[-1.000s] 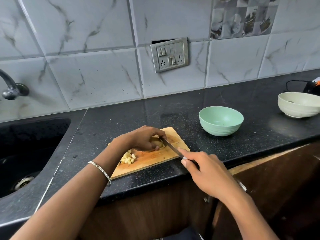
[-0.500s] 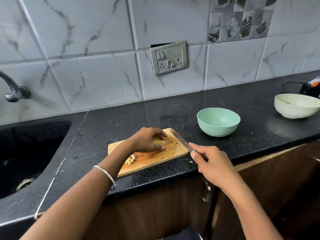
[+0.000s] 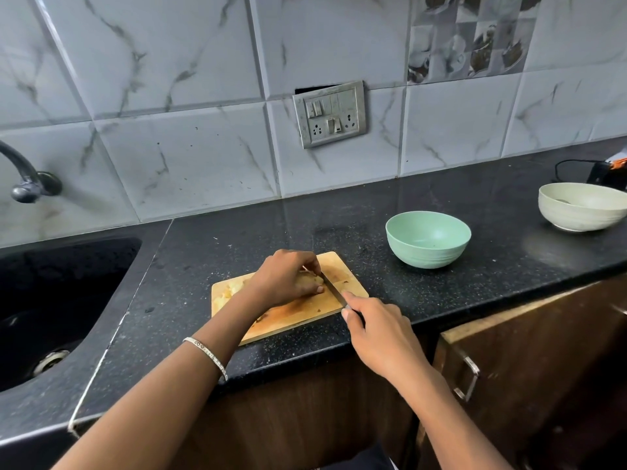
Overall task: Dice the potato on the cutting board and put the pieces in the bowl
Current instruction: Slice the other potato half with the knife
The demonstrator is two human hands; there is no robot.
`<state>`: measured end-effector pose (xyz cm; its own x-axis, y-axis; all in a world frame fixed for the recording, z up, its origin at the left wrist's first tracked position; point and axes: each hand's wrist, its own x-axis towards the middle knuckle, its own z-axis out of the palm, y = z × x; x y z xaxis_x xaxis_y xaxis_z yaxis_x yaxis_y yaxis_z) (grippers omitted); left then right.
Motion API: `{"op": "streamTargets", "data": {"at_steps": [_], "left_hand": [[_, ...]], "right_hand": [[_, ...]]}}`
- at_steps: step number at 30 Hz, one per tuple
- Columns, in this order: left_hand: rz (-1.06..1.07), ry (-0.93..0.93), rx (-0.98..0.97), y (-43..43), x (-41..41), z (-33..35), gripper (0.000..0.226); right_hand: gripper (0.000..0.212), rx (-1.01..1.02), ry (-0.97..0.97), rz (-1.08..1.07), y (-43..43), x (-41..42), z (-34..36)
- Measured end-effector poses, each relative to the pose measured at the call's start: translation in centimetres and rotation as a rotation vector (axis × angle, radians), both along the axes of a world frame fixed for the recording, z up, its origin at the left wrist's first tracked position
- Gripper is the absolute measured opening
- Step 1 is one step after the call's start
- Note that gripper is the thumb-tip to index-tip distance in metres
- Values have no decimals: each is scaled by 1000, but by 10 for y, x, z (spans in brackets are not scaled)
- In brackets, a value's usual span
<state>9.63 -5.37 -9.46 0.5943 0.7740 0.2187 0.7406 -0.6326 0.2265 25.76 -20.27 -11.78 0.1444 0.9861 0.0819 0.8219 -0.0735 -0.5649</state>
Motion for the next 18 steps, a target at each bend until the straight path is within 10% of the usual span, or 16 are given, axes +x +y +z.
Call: {"op": "streamTargets", "data": {"at_steps": [18], "left_hand": [[199,-161,-158,-10,-17,2,47]], "right_hand": [[62,48,-239,-46,-1,-33,8]]}}
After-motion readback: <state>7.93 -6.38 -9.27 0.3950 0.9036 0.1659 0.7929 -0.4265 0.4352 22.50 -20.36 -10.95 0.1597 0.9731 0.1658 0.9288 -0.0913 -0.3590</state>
